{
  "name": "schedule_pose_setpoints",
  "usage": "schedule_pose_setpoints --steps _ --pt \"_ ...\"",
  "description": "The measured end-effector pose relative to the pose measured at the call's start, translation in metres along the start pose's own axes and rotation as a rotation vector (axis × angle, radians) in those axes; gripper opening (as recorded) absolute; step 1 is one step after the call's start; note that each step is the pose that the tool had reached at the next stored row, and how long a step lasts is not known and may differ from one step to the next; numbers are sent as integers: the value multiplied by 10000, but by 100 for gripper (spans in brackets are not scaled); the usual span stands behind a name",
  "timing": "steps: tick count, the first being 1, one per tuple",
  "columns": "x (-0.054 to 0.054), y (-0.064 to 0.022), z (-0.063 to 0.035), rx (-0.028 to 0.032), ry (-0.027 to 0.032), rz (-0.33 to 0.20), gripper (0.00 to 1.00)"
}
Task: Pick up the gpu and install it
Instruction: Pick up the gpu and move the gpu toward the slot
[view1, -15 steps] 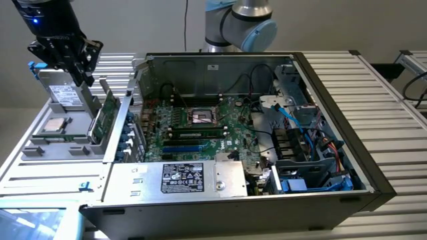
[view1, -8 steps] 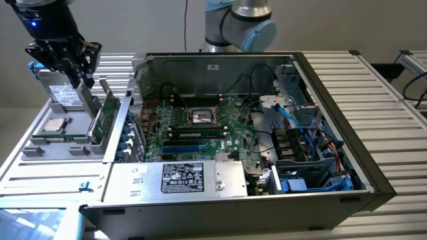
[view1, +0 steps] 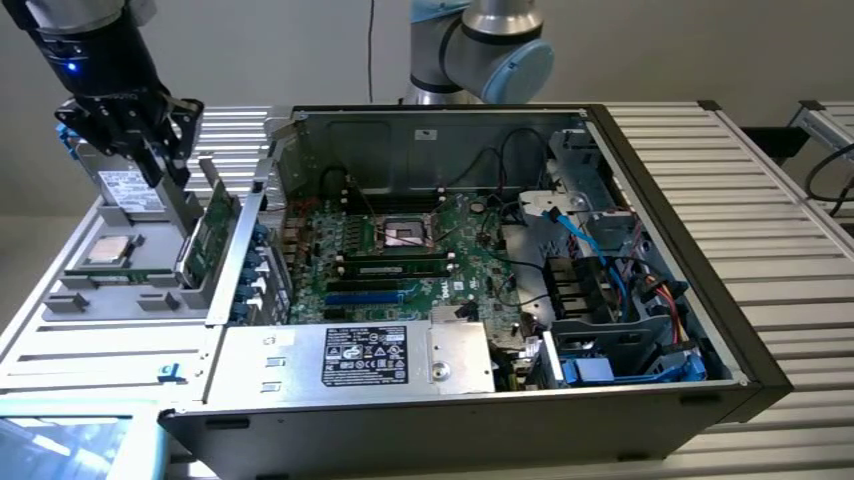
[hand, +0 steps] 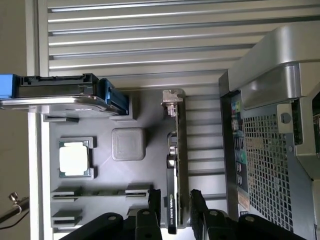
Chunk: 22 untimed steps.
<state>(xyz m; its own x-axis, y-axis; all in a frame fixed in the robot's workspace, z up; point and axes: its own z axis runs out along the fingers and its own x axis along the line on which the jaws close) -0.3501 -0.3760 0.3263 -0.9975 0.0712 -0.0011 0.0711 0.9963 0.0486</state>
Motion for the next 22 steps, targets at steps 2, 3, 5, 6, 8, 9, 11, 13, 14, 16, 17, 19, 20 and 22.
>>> schedule_pose_setpoints --steps 2,3,5,6,8,9,11,13,14,16,17,19,20,22 --pt "0 -6 36 0 0 0 38" --pt "0 -9 55 -1 -2 0 38" --pt "-1 -16 91 -1 -1 0 38" --pt "-1 -19 109 0 -1 0 38" --pt "-1 -25 145 -3 0 0 38" --pt "-2 -32 162 -20 0 -2 38" --pt "-3 -50 197 -72 5 0 38" --pt "-4 -74 234 -119 8 0 38" --pt "-5 -86 252 -134 9 0 38" --pt "-7 -112 287 -153 7 0 38" --pt "-8 -120 305 -155 6 0 38" --pt "-7 -122 340 -155 7 1 40" --pt "-7 -123 358 -154 7 1 40" --pt "-7 -125 395 -154 7 0 46"
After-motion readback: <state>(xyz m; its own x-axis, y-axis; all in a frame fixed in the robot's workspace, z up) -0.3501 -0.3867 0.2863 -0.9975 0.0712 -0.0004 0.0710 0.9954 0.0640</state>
